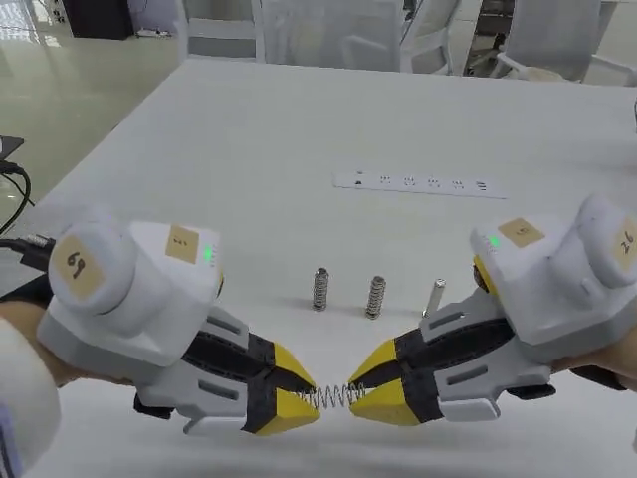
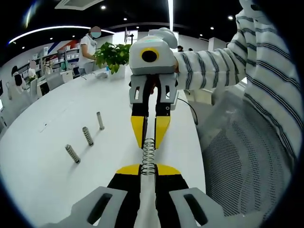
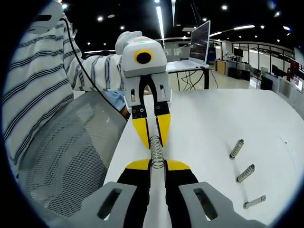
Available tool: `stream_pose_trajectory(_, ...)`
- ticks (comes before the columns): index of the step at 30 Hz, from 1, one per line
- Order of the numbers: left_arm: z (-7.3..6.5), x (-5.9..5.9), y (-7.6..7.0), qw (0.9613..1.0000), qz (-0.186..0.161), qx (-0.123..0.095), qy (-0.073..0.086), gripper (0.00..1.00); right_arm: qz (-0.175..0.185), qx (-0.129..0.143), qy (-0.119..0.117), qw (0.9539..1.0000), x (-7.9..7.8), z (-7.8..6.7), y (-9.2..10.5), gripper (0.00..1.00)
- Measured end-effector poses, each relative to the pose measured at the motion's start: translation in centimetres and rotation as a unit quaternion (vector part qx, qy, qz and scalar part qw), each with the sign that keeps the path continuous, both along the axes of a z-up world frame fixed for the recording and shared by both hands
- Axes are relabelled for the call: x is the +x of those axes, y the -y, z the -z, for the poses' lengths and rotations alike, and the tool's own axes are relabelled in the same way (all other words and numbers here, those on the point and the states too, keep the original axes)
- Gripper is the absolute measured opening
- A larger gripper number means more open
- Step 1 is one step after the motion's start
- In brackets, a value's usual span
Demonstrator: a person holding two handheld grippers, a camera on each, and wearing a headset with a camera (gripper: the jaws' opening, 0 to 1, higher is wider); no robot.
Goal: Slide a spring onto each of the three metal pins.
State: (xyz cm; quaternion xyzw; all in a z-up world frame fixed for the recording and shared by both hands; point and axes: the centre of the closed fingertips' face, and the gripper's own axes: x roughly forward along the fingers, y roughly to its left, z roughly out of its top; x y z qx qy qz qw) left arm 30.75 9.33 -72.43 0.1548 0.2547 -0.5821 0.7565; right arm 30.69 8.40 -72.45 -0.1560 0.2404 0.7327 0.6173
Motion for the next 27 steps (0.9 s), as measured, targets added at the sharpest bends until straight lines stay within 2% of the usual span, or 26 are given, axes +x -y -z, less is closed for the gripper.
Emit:
stream_pose_trajectory(5, 0.3, -0.2, 0.4, 1.0000, -0.005, -0.007, -0.003, 0.02, -0.012, -0.013, 0.006, 0.9998, -0.3, 0.1, 0.5, 0.07)
stream_pose_trajectory(17, 0.4, -0.2, 1.5, 0.9995, -0.017, -0.027, -0.003, 0.02, -0.033, -0.034, 0.023, 0.9986, -0.4, -0.7, 1.3, 0.07)
stream_pose_trajectory(27, 0.3, -0.2, 2.5, 0.9989, -0.019, -0.042, -0.004, 0.02, -0.062, -0.062, 0.048, 0.9950, -0.5, -1.3, 2.0, 0.07)
